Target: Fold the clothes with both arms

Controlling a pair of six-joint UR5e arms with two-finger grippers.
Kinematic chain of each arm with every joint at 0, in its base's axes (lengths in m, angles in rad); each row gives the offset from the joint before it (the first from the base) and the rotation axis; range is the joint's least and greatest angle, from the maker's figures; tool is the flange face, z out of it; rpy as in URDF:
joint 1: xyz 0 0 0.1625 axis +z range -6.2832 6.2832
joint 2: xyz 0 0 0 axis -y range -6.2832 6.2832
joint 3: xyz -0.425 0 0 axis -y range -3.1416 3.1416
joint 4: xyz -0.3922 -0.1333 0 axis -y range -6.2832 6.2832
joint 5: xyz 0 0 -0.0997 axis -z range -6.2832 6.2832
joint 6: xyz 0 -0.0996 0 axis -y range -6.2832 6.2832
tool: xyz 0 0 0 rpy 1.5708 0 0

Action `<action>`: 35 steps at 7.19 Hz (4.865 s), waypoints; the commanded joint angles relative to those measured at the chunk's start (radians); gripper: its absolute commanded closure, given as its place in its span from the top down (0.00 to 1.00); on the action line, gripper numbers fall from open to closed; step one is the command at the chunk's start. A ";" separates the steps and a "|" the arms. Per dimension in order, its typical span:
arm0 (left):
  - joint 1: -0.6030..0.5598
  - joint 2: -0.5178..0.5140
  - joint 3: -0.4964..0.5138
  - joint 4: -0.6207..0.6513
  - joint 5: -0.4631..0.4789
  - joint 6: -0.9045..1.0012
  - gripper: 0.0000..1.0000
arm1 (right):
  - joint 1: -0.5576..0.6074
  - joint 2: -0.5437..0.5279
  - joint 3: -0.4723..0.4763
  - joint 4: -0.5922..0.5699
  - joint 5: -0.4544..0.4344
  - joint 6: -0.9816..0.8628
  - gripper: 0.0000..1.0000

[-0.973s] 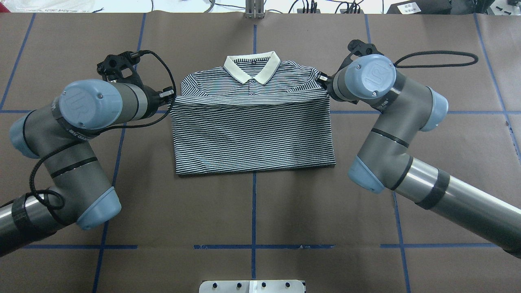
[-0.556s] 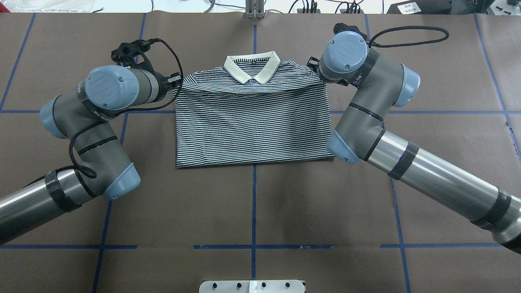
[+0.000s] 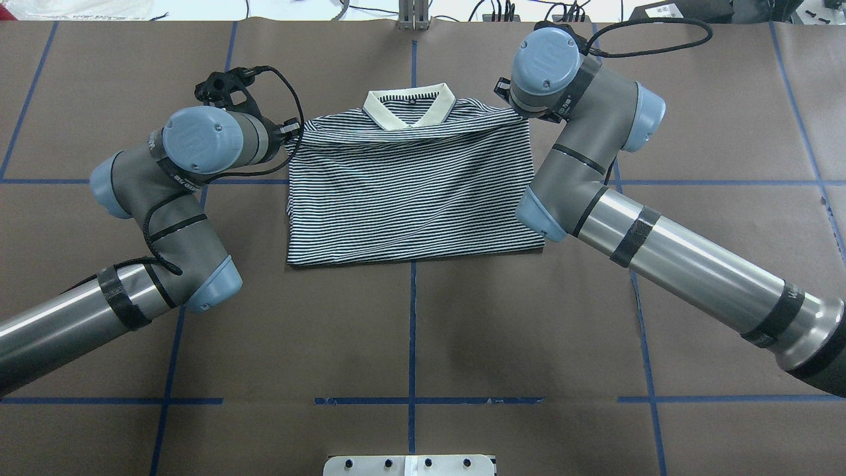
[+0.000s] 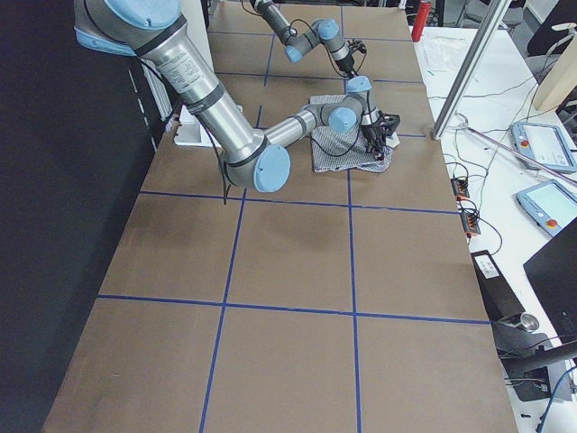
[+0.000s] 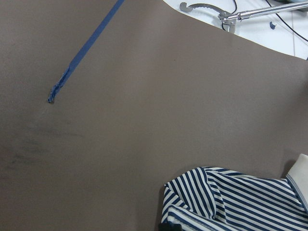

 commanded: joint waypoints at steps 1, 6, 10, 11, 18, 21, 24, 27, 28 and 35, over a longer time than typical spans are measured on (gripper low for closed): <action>-0.002 -0.001 0.016 -0.016 0.000 0.000 0.00 | 0.001 0.014 -0.022 0.000 -0.001 -0.001 0.00; -0.005 -0.001 0.015 -0.019 -0.001 -0.001 0.15 | -0.005 0.018 -0.043 0.000 -0.006 -0.001 0.45; -0.014 0.008 -0.002 -0.091 -0.009 -0.003 0.31 | -0.022 -0.155 0.250 0.002 0.080 0.017 0.57; -0.014 0.012 -0.013 -0.120 -0.010 -0.005 0.31 | -0.065 -0.262 0.396 0.000 0.083 0.036 0.61; -0.013 0.016 -0.011 -0.165 -0.009 -0.009 0.32 | -0.223 -0.410 0.512 0.002 0.037 0.301 0.71; -0.010 0.016 -0.011 -0.165 -0.009 -0.005 0.32 | -0.246 -0.409 0.497 0.002 0.028 0.300 0.70; -0.011 0.016 -0.010 -0.163 -0.007 -0.001 0.32 | -0.246 -0.406 0.486 0.000 0.013 0.300 0.51; -0.011 0.018 -0.010 -0.163 -0.006 0.000 0.32 | -0.244 -0.403 0.488 0.000 0.011 0.301 0.00; -0.011 0.018 -0.008 -0.165 -0.007 0.000 0.32 | -0.241 -0.404 0.494 0.000 0.011 0.301 0.00; -0.005 0.008 -0.025 -0.337 -0.126 -0.001 0.31 | -0.563 -0.825 1.068 -0.102 0.043 0.554 0.00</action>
